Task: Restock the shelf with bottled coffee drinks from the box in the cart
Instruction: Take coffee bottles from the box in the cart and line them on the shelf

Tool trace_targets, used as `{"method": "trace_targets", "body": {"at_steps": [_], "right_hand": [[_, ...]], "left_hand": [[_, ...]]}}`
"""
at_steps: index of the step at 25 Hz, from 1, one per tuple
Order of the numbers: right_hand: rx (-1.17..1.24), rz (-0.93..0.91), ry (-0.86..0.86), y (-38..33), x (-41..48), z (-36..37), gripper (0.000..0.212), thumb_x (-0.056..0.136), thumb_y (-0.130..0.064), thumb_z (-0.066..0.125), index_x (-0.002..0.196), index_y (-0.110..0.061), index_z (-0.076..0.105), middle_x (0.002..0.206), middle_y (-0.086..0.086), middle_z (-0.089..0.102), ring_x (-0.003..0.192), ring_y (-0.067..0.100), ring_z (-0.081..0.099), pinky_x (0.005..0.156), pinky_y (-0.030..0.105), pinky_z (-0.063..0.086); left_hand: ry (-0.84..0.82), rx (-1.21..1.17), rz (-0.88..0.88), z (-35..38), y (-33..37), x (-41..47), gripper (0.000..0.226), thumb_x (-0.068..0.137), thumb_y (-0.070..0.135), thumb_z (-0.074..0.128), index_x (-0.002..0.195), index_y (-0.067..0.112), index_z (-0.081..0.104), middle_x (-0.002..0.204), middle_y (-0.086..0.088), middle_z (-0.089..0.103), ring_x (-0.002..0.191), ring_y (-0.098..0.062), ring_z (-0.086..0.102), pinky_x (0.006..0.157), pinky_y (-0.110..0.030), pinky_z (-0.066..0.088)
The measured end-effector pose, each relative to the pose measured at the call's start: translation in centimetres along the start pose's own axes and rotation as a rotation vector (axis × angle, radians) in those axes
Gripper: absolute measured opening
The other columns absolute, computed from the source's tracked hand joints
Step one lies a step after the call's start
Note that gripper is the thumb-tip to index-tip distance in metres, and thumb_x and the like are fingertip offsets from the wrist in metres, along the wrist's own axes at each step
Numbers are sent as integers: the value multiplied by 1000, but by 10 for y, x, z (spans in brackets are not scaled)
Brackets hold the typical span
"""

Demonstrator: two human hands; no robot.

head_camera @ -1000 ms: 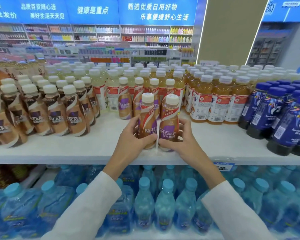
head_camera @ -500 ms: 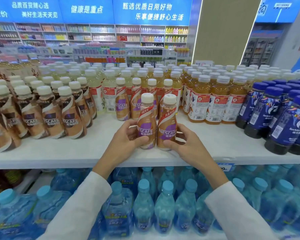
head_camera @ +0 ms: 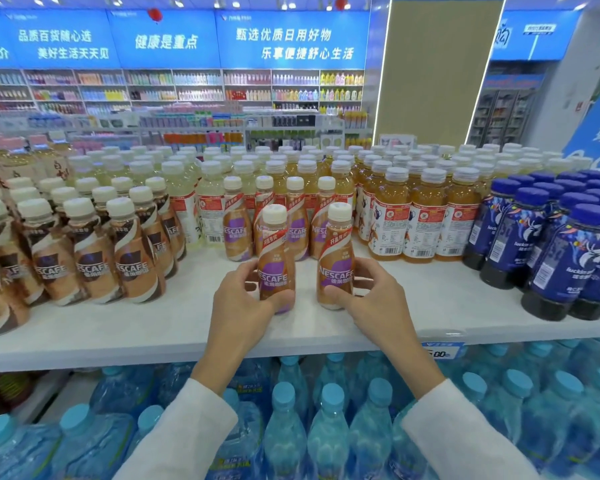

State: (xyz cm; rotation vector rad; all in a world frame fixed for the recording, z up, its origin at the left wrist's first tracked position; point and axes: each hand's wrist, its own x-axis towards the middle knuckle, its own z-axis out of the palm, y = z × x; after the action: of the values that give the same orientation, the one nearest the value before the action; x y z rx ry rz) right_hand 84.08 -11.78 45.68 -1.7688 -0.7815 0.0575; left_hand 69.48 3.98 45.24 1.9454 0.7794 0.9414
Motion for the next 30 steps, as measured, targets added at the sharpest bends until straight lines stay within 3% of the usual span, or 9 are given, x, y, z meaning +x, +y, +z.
{"method": "trace_targets", "body": {"at_steps": [4,9,12,16,20,30], "right_hand": [[-37,44,8,4,48,-7,58,79,-32,85,129,-30,56,111,-18,63,96,0,61,84,22,50],[-101,50,40,18,94,0,55,85,-21,79,135,-17,57,131,5,60,122,24,57,106,44,48],[-160,-5,123,21,100,11,52,88,-17,74,136,-16,54,132,5,60,123,25,56,106,44,48],[-135,27,205,23,102,16,57,88,-18,76,137,-15,47,136,5,60,124,23,58,104,44,51],[-172,28,209,23,105,17,52,90,-20,76,135,-13,51,133,7,62,122,26,59,104,43,50],[-246,-37,257,21,101,20,56,89,-23,76,140,-11,56,137,6,63,126,26,56,108,44,47]], "left_hand": [[62,40,-39,-18,-12,25,74,73,32,90,138,22,56,125,1,64,98,-11,61,75,-19,44],[63,49,-48,-32,-22,54,70,75,28,89,137,21,57,125,1,66,100,-14,62,84,-29,48],[78,47,-40,-32,-26,63,70,75,28,89,136,20,57,126,-1,66,105,-17,63,91,-35,51],[136,30,-20,-26,-33,64,62,76,30,89,128,20,57,127,-1,65,104,-15,61,88,-31,49],[139,29,-9,-24,-39,65,61,77,32,88,127,21,57,128,0,64,108,-17,62,95,-36,53],[148,59,-2,-23,-45,67,60,80,35,85,131,23,56,128,1,62,109,-16,60,92,-33,49]]}}
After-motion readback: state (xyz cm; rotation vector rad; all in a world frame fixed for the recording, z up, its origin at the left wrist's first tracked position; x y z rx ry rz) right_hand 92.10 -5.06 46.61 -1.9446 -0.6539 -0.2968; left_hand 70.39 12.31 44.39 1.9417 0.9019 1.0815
